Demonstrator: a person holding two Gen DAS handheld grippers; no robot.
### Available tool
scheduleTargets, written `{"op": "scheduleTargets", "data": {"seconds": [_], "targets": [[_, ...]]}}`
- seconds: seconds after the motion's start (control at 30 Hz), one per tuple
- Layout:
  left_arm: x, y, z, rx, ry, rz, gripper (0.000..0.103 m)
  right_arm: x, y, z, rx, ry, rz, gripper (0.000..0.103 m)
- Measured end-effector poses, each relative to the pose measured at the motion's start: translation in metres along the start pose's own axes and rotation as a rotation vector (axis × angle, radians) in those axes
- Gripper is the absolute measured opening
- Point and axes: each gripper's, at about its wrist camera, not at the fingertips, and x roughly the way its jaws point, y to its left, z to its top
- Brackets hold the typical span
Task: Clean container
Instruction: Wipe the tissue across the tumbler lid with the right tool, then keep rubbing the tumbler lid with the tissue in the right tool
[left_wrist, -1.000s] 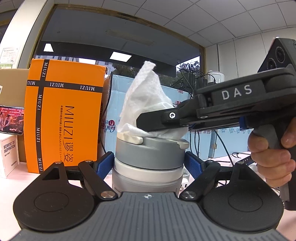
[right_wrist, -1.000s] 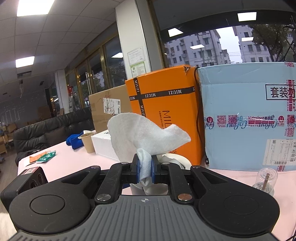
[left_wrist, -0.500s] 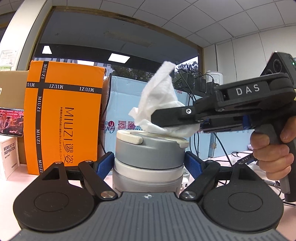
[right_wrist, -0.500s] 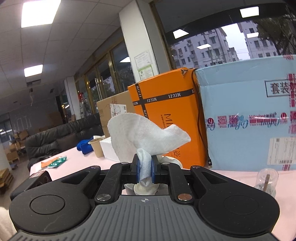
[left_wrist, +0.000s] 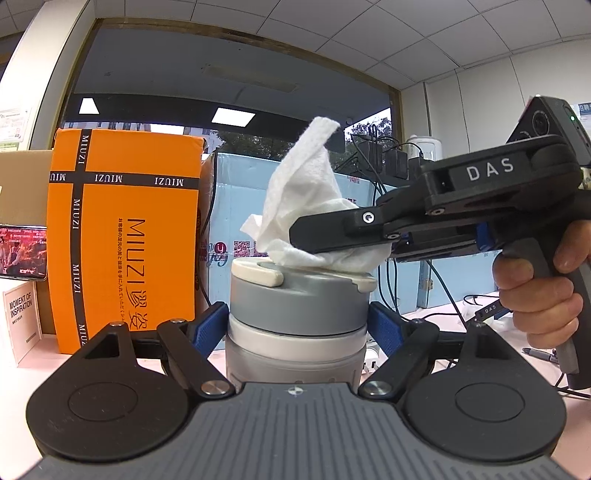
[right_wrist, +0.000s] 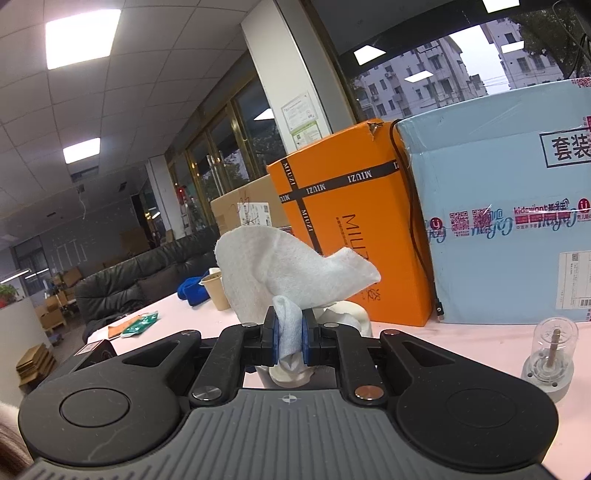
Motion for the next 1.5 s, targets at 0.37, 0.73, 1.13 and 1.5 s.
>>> {"op": "scheduleTargets", "data": {"seconds": [0.37,0.73,1.13,1.5], "targets": [[-0.001,-0.003,-0.001,0.006,-0.001,0.002,0.080,0.005,0.014,0.005,-0.154,0.007,-0.017,0.011],[-0.002,-0.008,-0.001,0.022,-0.001,0.006,0.080,-0.001,0.000,0.000,-0.116,0.018,0.024,0.011],[-0.003,-0.007,-0.002,0.013,-0.001,0.006,0.080,-0.004,-0.001,-0.002,-0.113,0.039,0.082,0.012],[-0.003,-0.008,-0.002,0.018,-0.001,0.009,0.080,-0.004,0.006,-0.002,-0.149,0.008,0.004,0.036]]}}
